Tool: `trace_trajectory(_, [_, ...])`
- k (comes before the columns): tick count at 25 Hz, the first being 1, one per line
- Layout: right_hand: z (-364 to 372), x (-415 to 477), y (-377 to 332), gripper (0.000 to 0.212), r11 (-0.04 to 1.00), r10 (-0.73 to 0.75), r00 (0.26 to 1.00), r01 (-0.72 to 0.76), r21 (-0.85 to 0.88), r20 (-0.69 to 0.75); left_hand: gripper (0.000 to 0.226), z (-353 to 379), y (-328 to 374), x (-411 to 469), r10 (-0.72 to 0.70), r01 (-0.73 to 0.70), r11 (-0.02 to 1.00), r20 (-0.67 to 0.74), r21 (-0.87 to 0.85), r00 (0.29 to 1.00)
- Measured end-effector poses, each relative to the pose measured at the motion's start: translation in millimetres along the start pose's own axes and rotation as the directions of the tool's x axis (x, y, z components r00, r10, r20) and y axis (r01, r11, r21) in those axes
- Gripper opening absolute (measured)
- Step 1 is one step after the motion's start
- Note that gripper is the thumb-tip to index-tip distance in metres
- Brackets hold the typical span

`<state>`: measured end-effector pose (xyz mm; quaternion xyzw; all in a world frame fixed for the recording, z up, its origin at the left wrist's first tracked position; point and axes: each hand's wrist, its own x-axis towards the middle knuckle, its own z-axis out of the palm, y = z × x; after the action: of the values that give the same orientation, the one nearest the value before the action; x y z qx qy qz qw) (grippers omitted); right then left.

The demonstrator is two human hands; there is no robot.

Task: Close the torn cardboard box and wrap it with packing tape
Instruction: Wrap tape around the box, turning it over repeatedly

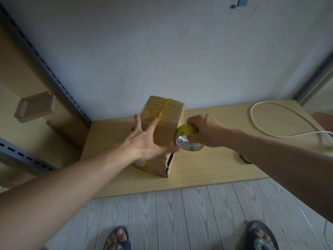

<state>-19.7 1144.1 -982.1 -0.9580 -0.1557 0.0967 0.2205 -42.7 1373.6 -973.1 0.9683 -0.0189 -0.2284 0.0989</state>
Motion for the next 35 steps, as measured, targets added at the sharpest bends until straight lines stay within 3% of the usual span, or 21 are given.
trace_trajectory(4, [-3.3,-1.3,-1.1,0.017,1.0,-0.002,1.0,0.002,0.023,-0.011,0.119,7.1,22.7,-0.6,-0.082,0.082,0.995,-0.001,-0.064,0.997])
trace_trajectory(8, [-20.5,-1.0,-11.0,0.016,0.988,0.047,0.982,-0.019,0.153,-0.183,0.116,-4.8,6.9,6.2,0.041,-0.038,0.947,0.004,-0.318,0.999])
trace_trajectory(11, [-34.3,1.4,-25.2,0.015,0.951,0.081,0.958,0.009,0.308,-0.276,0.127,3.4,-15.4,11.5,0.236,-0.148,0.764,0.058,-0.628,0.97])
trace_trajectory(14, [-23.2,-1.3,-44.1,0.026,0.966,-0.022,0.988,0.06,0.251,-0.152,0.104,15.0,-23.7,9.6,0.335,-0.077,0.547,0.133,-0.834,0.933])
trace_trajectory(16, [-7.7,1.6,-54.3,0.031,0.972,-0.067,0.994,0.085,0.217,-0.091,0.081,17.7,-23.7,15.9,0.277,-0.132,0.576,0.041,-0.807,0.96])
trace_trajectory(19, [6.2,16.2,-62.8,0.022,0.968,-0.067,0.996,0.078,0.237,-0.054,0.048,22.5,-21.6,23.5,0.242,-0.225,0.693,-0.073,-0.685,0.967])
trace_trajectory(23, [17.5,31.6,-71.2,0.022,0.969,-0.079,0.997,0.081,0.233,-0.017,0.036,37.1,-33.3,29.1,0.268,-0.247,0.702,-0.073,-0.668,0.961])
trace_trajectory(26, [21.7,38.4,-77.8,0.028,0.977,-0.068,0.997,0.075,0.199,-0.039,0.043,42.8,-39.7,32.6,0.237,-0.227,0.697,-0.08,-0.68,0.968])
trace_trajectory(31, [-11.3,46.6,-89.6,0.015,0.991,-0.038,0.997,0.046,0.127,-0.067,0.103,50.7,-46.2,39.2,0.095,-0.116,0.82,-0.067,-0.56,0.993])
trace_trajectory(35, [-25.0,31.8,-83.1,0.019,0.998,0.021,1.0,-0.021,0.059,-0.015,0.101,52.5,-45.9,42.7,0.089,-0.122,0.781,-0.085,-0.612,0.992])
